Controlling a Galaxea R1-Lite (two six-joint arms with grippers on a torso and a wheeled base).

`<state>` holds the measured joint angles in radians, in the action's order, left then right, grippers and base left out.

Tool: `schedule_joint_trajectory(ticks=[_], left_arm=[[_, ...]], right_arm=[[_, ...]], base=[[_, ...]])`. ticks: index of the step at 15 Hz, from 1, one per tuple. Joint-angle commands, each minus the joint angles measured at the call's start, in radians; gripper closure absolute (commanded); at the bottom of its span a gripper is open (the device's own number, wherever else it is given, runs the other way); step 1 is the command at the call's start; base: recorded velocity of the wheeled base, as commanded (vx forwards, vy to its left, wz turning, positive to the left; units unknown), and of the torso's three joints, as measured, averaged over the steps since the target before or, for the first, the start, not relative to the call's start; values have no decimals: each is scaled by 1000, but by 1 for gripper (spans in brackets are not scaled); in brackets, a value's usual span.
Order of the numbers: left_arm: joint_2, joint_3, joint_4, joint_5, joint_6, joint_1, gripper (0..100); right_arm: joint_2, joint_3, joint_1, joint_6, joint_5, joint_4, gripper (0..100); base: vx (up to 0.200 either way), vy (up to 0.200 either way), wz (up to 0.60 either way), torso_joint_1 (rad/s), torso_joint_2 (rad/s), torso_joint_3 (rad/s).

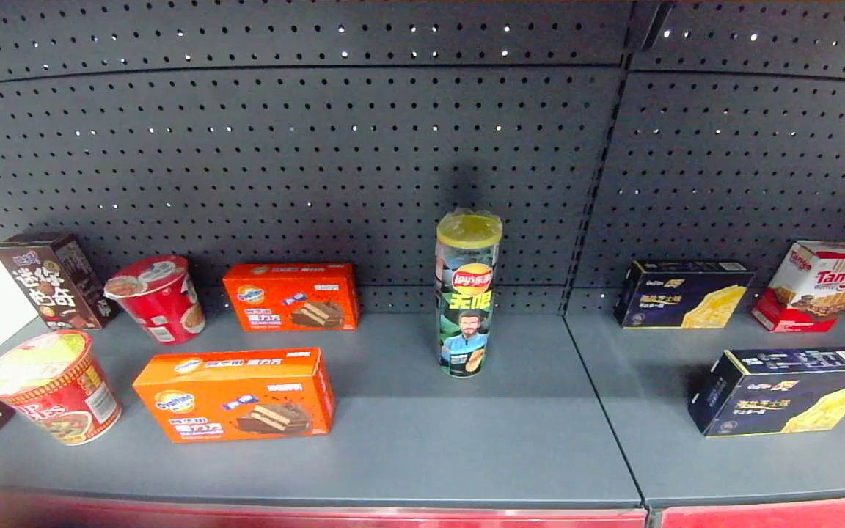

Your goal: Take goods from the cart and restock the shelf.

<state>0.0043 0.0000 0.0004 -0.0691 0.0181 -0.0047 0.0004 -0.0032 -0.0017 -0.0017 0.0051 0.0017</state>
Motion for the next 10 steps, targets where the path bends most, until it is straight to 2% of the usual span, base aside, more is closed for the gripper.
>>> schedule_joint_trajectory(ticks=[1,10], left_arm=[[0,0,0,0,0,0,0],[0,0,0,0,0,0,0]], right_arm=[[0,0,0,0,-1,0,0],[0,0,0,0,-1,0,0]], base=[[0,0,600,2,2,2],[0,0,600,4,1,3]])
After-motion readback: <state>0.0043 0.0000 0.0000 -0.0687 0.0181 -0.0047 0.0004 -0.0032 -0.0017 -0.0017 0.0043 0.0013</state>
